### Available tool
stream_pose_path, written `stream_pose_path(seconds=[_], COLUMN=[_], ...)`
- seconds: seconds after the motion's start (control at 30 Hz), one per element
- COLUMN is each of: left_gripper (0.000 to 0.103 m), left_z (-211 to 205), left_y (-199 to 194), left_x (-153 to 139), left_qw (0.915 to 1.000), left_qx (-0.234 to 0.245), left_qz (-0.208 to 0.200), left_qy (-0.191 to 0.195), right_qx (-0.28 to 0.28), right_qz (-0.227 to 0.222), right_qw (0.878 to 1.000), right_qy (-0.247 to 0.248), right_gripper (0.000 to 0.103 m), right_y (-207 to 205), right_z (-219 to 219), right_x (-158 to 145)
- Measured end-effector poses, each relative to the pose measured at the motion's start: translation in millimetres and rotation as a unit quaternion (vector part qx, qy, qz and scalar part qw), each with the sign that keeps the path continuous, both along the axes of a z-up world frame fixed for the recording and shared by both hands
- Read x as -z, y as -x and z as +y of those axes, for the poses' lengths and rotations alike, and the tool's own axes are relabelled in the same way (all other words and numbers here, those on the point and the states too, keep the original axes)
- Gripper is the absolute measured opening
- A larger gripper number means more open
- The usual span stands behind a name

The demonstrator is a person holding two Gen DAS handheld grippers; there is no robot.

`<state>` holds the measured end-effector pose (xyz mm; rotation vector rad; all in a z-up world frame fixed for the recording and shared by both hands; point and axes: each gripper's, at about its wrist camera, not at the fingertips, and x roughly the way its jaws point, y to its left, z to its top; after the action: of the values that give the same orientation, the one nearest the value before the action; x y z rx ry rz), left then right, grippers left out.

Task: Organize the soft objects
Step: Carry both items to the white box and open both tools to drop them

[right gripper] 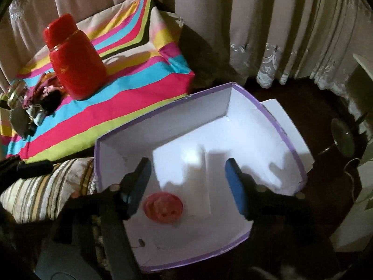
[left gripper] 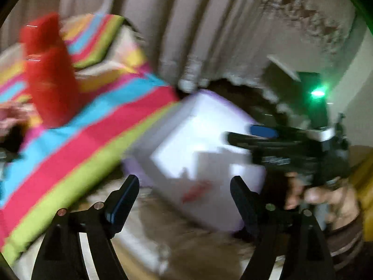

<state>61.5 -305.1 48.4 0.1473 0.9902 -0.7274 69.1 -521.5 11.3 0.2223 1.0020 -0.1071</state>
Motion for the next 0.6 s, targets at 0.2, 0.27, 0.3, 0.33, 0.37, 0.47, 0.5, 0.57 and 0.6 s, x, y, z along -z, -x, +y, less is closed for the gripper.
stream_pose_path(seconds=[0.2, 0.27, 0.3, 0.33, 0.37, 0.47, 0.5, 0.57, 0.6], left_gripper=[0.081, 0.081, 0.081, 0.081, 0.081, 0.081, 0.081, 0.081, 0.081], left_z=[159, 214, 248, 285, 312, 383, 408, 433, 429], left_y=[-2, 9, 18, 29, 36, 55, 60, 64, 66], left_x=[-7, -7, -7, -8, -7, 7, 18, 34, 35], left_qw=[0.9663, 0.9342, 0.9149, 0.8971, 0.8882, 0.8928, 0.8984, 0.9022, 0.9034], left_qx=[-0.192, -0.264, -0.301, -0.332, -0.352, -0.391, -0.407, -0.425, -0.424], left_qz=[-0.115, -0.153, -0.171, -0.187, -0.185, -0.136, -0.099, -0.053, -0.053], left_qy=[-0.126, -0.185, -0.208, -0.223, -0.229, -0.176, -0.131, -0.051, -0.032], right_qx=[-0.069, -0.106, -0.124, -0.139, -0.157, -0.179, -0.184, -0.187, -0.186], right_qz=[-0.027, -0.04, -0.042, -0.042, -0.038, -0.04, -0.043, -0.038, -0.033], right_qw=[0.993, 0.986, 0.982, 0.979, 0.975, 0.969, 0.967, 0.963, 0.961], right_qy=[-0.093, -0.122, -0.132, -0.143, -0.154, -0.166, -0.173, -0.188, -0.203], right_gripper=[0.071, 0.072, 0.072, 0.072, 0.072, 0.072, 0.072, 0.074, 0.074], right_y=[-2, -2, -2, -1, -2, 0, 2, 1, 1], right_z=[42, 63, 73, 80, 89, 99, 101, 103, 102], right_x=[9, 14, 17, 19, 22, 22, 21, 21, 21])
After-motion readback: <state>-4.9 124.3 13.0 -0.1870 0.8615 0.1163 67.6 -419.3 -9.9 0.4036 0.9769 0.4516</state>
